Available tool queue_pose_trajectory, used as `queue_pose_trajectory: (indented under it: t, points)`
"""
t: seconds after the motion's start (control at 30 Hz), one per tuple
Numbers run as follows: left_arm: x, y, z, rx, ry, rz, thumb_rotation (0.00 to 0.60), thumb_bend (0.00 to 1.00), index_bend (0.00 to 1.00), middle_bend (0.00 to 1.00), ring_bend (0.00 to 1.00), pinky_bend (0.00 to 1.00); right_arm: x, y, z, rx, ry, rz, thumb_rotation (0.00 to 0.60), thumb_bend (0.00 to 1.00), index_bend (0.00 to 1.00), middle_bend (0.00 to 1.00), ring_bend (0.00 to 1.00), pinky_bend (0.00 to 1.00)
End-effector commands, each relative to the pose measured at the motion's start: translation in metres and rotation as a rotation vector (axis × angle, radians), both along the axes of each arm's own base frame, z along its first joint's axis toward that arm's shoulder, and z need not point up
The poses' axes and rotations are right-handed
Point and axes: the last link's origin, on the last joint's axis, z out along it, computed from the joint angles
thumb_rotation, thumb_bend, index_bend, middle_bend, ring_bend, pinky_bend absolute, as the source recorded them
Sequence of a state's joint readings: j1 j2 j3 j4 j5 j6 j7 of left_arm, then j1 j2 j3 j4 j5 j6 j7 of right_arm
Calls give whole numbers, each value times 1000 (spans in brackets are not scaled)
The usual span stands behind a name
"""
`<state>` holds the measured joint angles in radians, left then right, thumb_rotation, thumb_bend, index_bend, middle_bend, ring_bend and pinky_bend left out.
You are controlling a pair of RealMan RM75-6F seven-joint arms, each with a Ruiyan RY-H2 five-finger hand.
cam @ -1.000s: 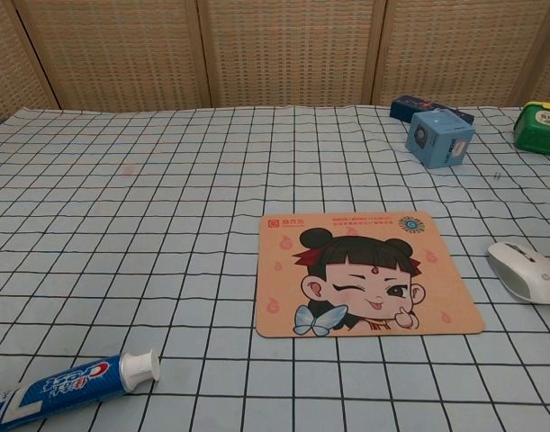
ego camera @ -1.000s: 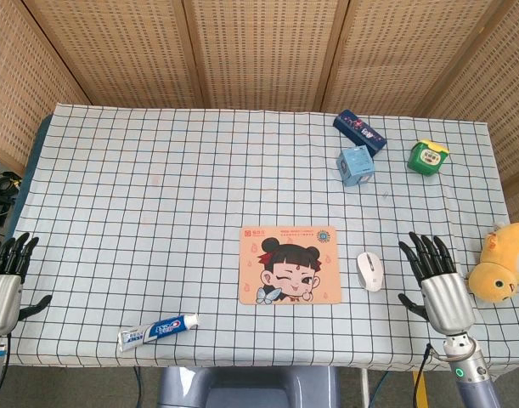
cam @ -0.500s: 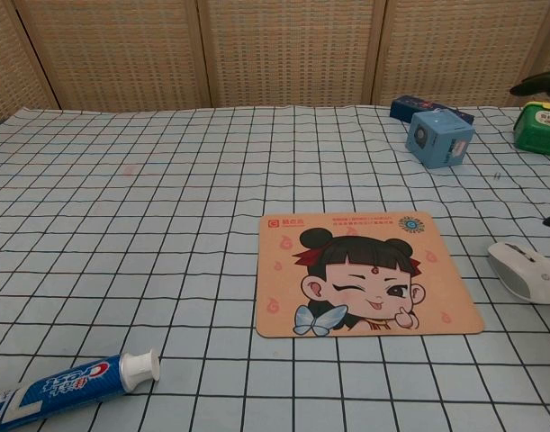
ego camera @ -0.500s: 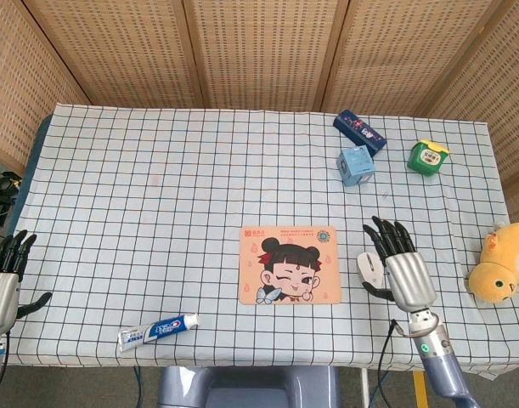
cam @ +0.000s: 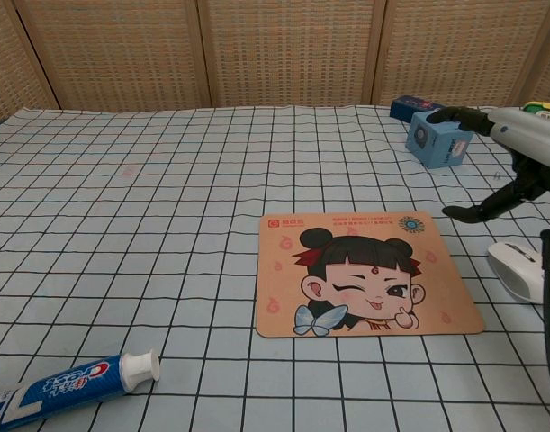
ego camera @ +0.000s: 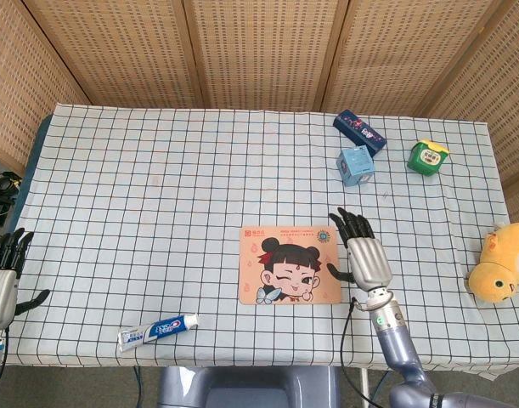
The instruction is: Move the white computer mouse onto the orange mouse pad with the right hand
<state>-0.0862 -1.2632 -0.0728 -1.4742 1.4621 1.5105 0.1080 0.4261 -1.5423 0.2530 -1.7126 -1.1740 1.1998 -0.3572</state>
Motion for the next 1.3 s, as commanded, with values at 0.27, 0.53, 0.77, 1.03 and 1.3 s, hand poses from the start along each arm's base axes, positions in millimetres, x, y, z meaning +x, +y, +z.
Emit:
queue_pose_trajectory:
  t: [0.27, 0.53, 0.77, 1.03, 1.3]
  points:
    - [-1, 0, 1, 0, -10, 2, 600, 0, 0, 0, 0, 0, 3, -10, -35, 69, 59, -94, 600, 426, 3, 0, 0, 0]
    - [0, 0, 0, -4, -9, -6, 600, 0, 0, 0, 0, 0, -9, -12, -35, 71, 124, -163, 600, 383, 0, 0, 0, 0]
    - [0, -1, -1, -6, -8, -7, 600, 0, 0, 0, 0, 0, -13, -17, -38, 74, 148, -187, 600, 384, 0, 0, 0, 0]
    - [1, -1, 0, -4, -16, -11, 600, 0, 0, 0, 0, 0, -27, -22, -43, 78, 191, -228, 600, 383, 0, 0, 0, 0]
    - [2, -1, 0, -4, -20, -16, 600, 0, 0, 0, 0, 0, -33, -28, -44, 65, 225, -244, 600, 383, 0, 0, 0, 0]
